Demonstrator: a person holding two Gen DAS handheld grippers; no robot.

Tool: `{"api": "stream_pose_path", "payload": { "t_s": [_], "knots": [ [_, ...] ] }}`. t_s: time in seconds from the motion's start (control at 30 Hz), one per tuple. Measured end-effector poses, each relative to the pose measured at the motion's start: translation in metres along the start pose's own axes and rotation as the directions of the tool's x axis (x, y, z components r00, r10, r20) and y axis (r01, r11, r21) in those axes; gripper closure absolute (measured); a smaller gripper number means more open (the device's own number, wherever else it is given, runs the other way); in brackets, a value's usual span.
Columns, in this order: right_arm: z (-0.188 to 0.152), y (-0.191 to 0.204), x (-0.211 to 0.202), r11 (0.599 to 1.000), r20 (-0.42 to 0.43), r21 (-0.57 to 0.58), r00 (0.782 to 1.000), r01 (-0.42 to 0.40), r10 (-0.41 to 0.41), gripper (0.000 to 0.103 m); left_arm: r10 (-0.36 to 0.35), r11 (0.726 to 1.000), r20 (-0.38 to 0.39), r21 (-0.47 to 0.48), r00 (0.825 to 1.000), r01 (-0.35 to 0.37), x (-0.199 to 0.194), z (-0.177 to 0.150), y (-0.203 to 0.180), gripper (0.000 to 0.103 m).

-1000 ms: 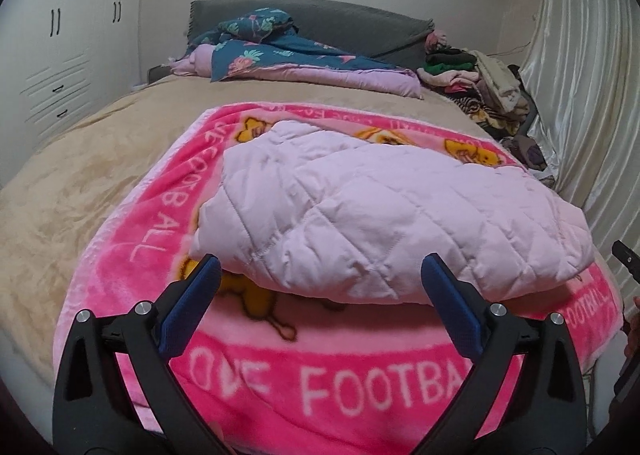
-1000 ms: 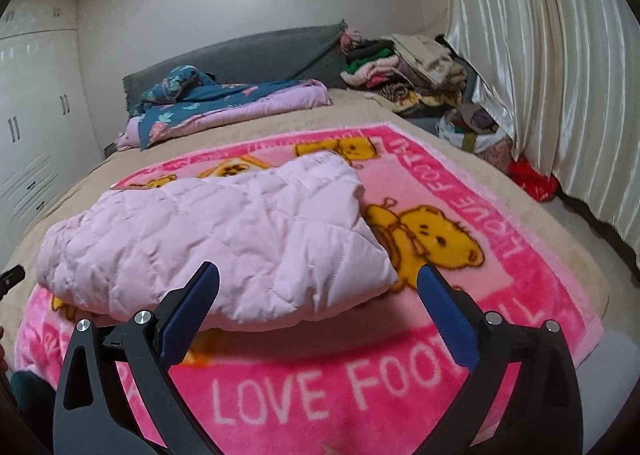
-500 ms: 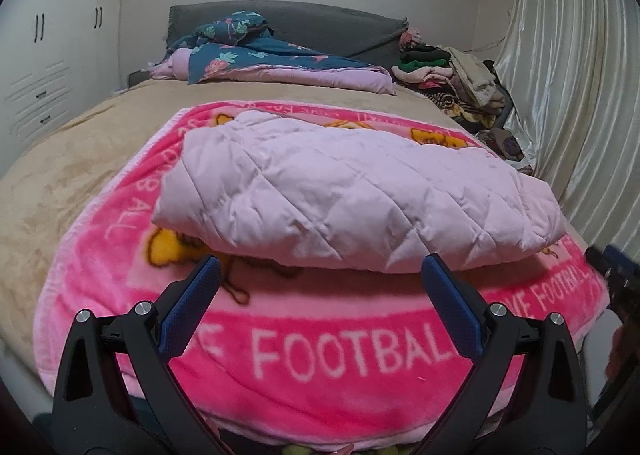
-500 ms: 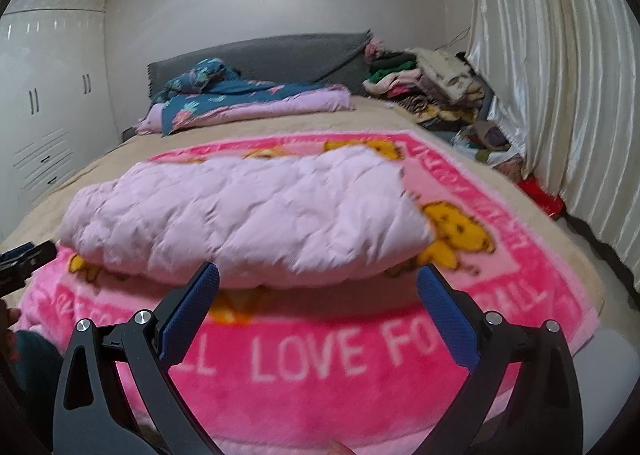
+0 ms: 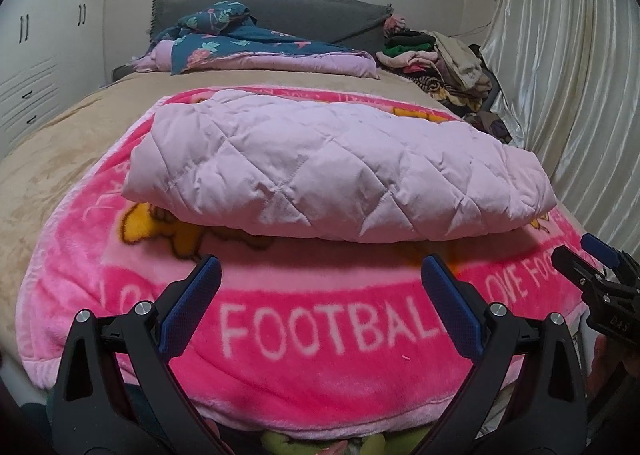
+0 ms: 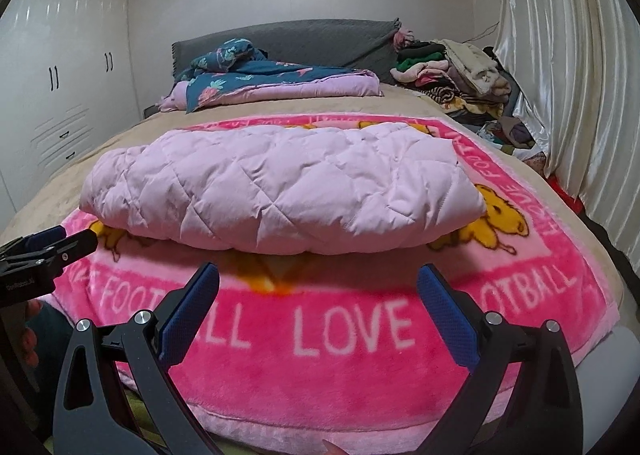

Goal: Fold large clothes

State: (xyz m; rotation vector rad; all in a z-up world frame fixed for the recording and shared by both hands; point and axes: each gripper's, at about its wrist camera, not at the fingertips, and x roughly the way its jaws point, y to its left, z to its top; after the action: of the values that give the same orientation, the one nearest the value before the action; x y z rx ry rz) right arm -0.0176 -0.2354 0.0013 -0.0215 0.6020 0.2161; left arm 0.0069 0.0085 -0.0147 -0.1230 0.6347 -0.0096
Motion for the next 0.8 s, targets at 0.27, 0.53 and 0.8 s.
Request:
{"api": "stream_pose_path", "payload": {
  "t_s": [0.27,0.53,0.8],
  "knots": [
    [-0.0017,-0.0002,0.0042,1.000,-0.024,0.010,1.000,-0.011,0.012,0.004,0.012,1.000,0.008,-0.003,1.000,-0.012,-0.0041,0.0013,0.0013,0.009],
    [-0.0001,-0.0004,0.0043,1.000,-0.019,0.018,1.000,-0.006,0.006,0.004,0.024,1.000,0.006,-0.004,1.000,-0.024,-0.0053,0.0013,0.0031,0.009],
    [0.0017,-0.0007,0.0021,1.000,-0.012,0.014,1.000,-0.004,0.004,0.004,0.026,1.000,0.005,-0.002,1.000,-0.026,-0.0059,0.0015,0.0034,0.009]
  ]
}}
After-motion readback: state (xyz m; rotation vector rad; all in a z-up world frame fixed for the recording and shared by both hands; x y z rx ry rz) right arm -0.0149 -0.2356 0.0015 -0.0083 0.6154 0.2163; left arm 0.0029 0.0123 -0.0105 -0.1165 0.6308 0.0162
